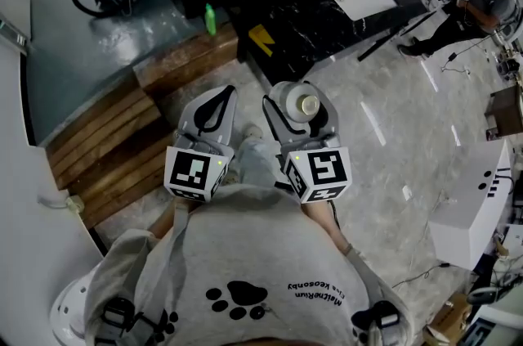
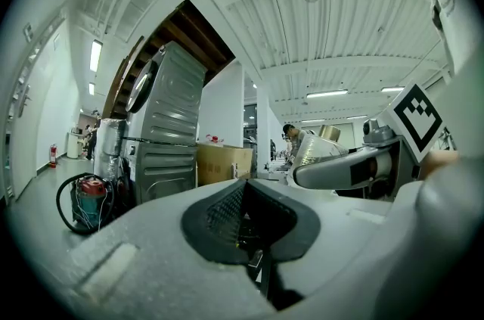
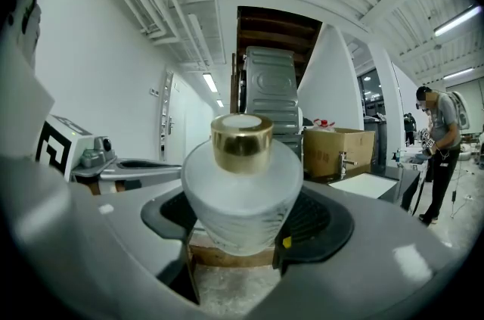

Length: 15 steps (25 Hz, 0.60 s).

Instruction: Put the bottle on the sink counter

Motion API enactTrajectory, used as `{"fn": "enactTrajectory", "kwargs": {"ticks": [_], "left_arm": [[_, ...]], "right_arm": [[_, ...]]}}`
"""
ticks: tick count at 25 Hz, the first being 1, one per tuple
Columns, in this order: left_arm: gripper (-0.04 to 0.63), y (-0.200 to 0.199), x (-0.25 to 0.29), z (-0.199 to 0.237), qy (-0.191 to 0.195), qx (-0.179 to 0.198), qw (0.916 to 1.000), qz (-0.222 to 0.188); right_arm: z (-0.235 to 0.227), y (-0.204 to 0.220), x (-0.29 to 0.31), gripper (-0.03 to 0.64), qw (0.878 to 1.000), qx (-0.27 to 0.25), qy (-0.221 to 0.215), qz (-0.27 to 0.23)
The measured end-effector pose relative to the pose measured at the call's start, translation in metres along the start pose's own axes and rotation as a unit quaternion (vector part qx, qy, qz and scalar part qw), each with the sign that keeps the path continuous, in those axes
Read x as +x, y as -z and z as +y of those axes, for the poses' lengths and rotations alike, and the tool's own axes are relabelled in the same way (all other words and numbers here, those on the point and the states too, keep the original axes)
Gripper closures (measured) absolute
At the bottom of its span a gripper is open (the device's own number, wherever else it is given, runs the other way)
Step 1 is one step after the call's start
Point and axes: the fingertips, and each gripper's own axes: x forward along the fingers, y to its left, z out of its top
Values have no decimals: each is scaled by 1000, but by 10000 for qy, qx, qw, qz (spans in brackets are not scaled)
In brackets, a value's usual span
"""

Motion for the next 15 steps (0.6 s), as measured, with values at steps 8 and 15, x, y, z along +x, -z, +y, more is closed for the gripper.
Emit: {"fn": "enactTrajectory", "kwargs": {"ticks": [8, 15], "left_arm": [[594, 6, 39, 15, -50, -7, 10000, 28], [592, 2, 93, 42, -325, 45, 9995, -17]], "right_arm": [[-27, 3, 36, 284, 10000, 12, -91, 31], [-66, -2, 87, 284, 9996, 5, -285, 39]]}}
